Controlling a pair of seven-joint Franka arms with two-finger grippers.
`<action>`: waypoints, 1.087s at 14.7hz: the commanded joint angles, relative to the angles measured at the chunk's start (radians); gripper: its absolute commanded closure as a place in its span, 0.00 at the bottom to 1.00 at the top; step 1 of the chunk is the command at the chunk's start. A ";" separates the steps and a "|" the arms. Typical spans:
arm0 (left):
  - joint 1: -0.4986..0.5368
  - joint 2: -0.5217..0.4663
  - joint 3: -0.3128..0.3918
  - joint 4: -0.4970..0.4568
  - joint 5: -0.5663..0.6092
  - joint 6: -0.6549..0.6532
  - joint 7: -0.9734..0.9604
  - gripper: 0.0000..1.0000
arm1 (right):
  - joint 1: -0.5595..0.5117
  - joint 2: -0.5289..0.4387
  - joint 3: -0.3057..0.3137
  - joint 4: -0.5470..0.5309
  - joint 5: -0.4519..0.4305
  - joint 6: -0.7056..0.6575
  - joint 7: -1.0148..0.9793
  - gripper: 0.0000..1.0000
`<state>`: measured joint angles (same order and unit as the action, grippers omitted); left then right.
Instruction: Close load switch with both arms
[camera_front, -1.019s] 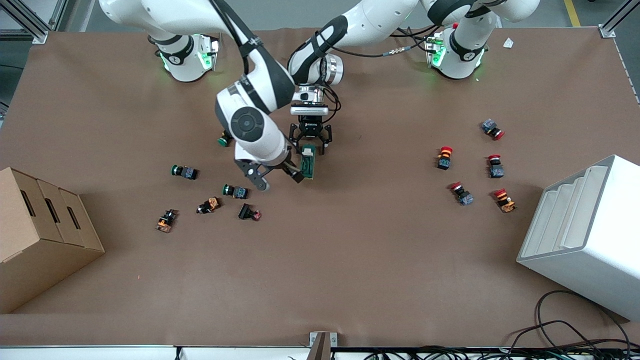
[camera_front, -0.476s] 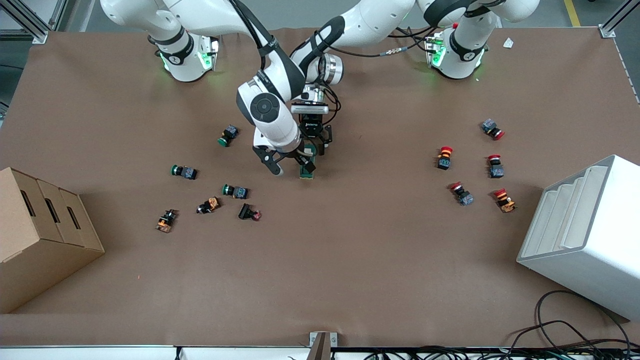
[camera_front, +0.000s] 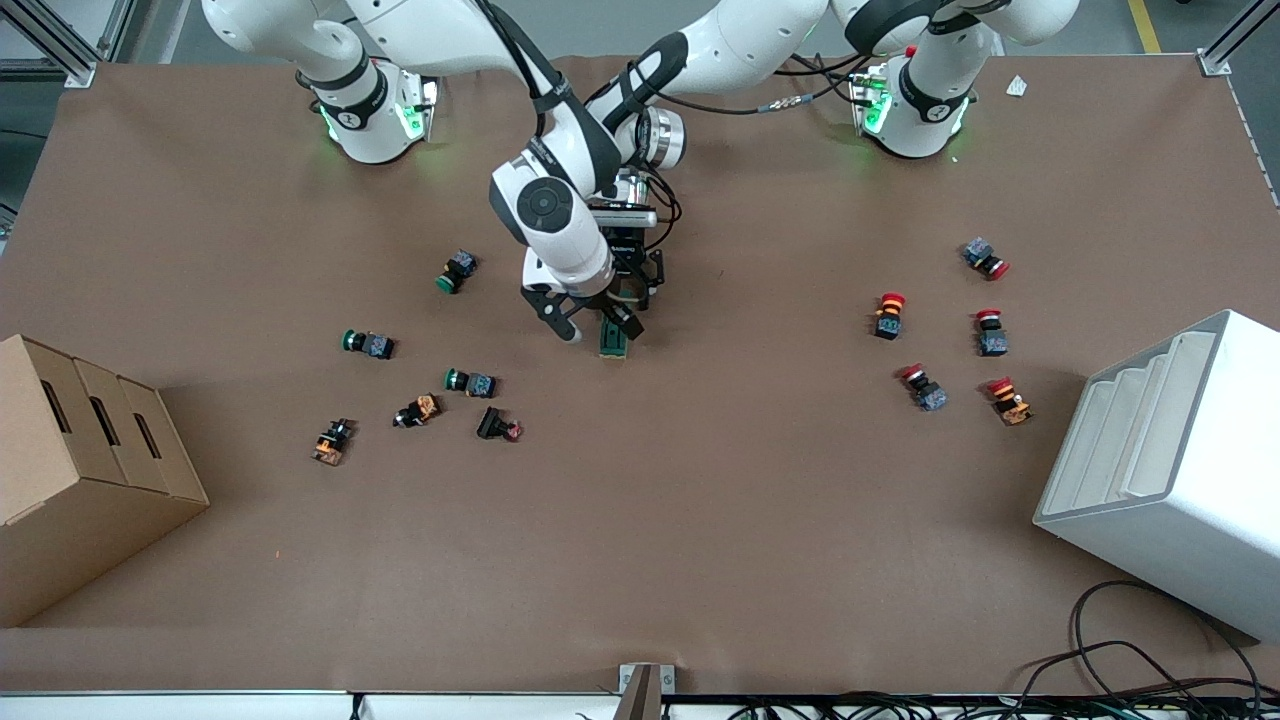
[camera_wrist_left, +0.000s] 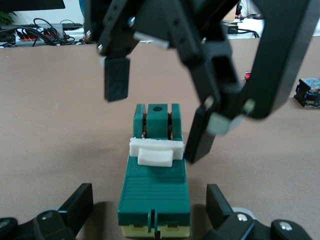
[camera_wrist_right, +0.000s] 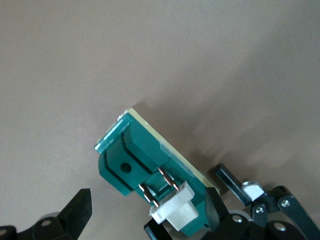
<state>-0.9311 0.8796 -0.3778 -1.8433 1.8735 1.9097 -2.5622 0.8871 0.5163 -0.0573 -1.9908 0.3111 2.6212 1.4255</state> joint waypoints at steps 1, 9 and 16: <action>-0.021 0.079 0.004 0.013 -0.004 0.032 -0.021 0.01 | 0.039 0.007 -0.010 -0.013 0.025 0.022 0.006 0.00; -0.029 0.105 0.004 0.025 0.001 0.012 -0.033 0.01 | 0.032 0.007 -0.010 0.009 0.025 0.020 0.004 0.00; -0.023 0.093 0.004 0.027 -0.001 0.012 -0.032 0.01 | -0.011 0.007 -0.012 0.064 0.023 0.008 -0.005 0.00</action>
<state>-0.9528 0.8978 -0.3707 -1.8326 1.8809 1.8656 -2.5851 0.9098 0.5272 -0.0707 -1.9621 0.3217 2.6167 1.4285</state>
